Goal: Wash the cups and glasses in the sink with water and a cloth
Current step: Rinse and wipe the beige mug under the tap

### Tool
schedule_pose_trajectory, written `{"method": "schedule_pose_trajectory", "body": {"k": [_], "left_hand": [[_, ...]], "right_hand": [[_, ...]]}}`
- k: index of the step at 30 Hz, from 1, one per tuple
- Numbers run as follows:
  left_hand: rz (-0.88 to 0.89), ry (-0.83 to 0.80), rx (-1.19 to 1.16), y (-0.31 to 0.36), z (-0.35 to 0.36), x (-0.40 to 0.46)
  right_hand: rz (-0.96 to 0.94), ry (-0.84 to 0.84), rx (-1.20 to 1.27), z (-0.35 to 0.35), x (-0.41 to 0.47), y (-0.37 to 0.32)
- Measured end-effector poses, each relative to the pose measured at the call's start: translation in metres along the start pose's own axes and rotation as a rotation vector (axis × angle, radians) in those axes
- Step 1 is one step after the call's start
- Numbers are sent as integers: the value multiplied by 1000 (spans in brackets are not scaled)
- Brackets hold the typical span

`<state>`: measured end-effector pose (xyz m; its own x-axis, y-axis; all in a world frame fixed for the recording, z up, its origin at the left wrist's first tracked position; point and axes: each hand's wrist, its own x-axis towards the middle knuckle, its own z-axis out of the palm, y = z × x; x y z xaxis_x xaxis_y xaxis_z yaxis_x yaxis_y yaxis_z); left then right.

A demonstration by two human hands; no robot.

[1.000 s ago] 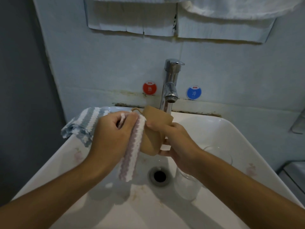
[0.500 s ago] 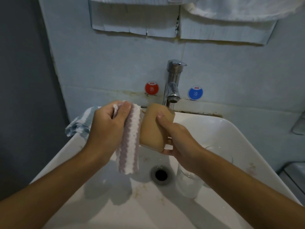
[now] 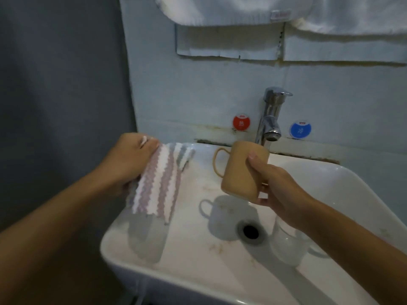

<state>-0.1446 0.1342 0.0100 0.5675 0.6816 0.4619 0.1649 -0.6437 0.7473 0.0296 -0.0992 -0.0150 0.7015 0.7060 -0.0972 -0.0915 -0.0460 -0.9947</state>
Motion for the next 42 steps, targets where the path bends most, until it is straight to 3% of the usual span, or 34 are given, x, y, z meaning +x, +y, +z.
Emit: {"method": "schedule_pose_trajectory", "body": {"k": [2,6,12,18,21,23,24,27,28,31,34,42], "left_hand": [[-91,-49,129,-26,-11,0],[-74,-85,350,-59,-19,-1],[-270,-200,431,-74,-5,-8],[-264,-98,452,-62,-8,-18],[21,156,543,-44,-8,-31],[222,232,394,-21,-1,-44],[218,155,216,-6,5,-49],[3,-238,-287,31,30,-60],[-25,-273,-389,39,37,-63],[-21,-177,-595,53,47,-70],[27,-166,-631,64,55,-79],[327,-364,-478,142,116,-108]], "right_hand": [[-7,-9,-9,1,0,0],[-22,-35,-45,5,-2,0],[-27,-56,-74,6,-1,4],[-53,-84,-86,8,-2,6],[-73,-135,-84,9,-4,4],[-88,-174,-102,9,-6,1],[-98,-192,-113,10,-8,0],[-127,-240,-144,11,-13,-7],[-129,-248,-142,11,-15,-10],[-139,-224,-149,7,-24,-20],[-169,-136,-179,-4,-37,-22],[-270,137,-275,-82,-106,-15]]}}
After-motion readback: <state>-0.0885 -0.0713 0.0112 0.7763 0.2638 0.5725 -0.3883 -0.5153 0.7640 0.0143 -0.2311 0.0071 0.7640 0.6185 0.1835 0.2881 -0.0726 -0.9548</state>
